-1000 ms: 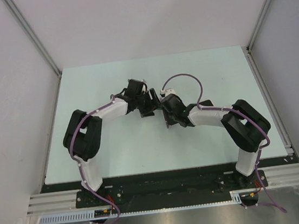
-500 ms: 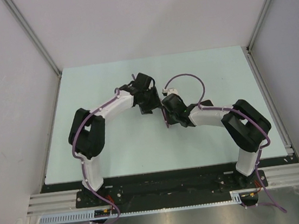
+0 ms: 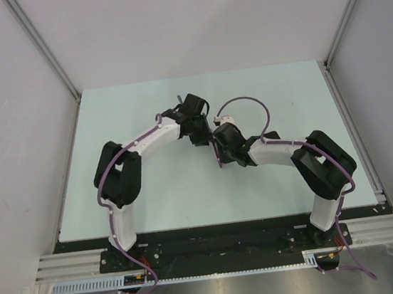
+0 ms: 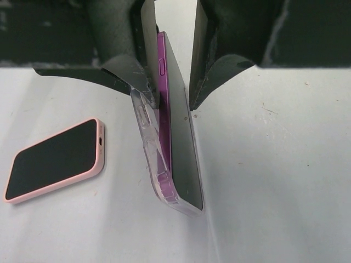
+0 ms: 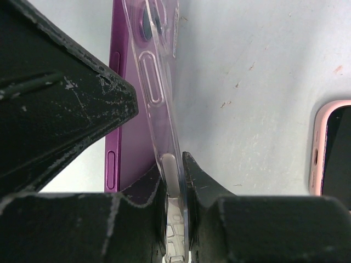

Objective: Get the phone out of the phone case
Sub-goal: Remove the phone case from the phone.

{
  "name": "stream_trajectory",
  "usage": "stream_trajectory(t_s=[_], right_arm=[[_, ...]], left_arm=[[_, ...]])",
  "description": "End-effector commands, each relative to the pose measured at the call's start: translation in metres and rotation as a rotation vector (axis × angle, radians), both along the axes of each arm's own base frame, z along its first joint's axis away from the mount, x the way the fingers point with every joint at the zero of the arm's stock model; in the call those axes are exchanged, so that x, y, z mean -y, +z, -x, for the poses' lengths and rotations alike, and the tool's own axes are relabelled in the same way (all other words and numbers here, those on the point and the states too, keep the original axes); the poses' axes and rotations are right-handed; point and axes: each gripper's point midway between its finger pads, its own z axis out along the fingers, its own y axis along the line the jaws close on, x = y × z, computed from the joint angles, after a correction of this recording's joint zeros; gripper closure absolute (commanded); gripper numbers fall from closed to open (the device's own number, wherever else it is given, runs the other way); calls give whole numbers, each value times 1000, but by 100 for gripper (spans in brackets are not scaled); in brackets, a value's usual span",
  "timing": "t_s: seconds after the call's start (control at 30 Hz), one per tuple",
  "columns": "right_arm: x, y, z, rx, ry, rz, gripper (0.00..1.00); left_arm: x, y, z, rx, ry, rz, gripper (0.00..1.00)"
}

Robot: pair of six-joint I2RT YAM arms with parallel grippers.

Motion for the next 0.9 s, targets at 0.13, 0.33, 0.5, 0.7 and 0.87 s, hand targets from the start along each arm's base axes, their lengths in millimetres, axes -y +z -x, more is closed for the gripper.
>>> stream_trajectory(t_s=[0.13, 0.33, 0.5, 0.7, 0.87], right_arm=[[-13, -4, 7, -5, 55, 8, 100], [-13, -2, 7, -6, 51, 0, 100], [-14, 2, 6, -8, 30, -21, 100], [-15, 11, -9, 2, -41, -112, 78], [-15, 14, -30, 30, -98, -152, 66]], left_arm=[[-55, -62, 15, -6, 73, -379, 73], [-61, -64, 25, -11, 70, -368, 74], [-48, -68, 27, -30, 37, -309, 65], [-48, -71, 31, -31, 15, -301, 67], [-48, -77, 36, -45, -6, -295, 69]])
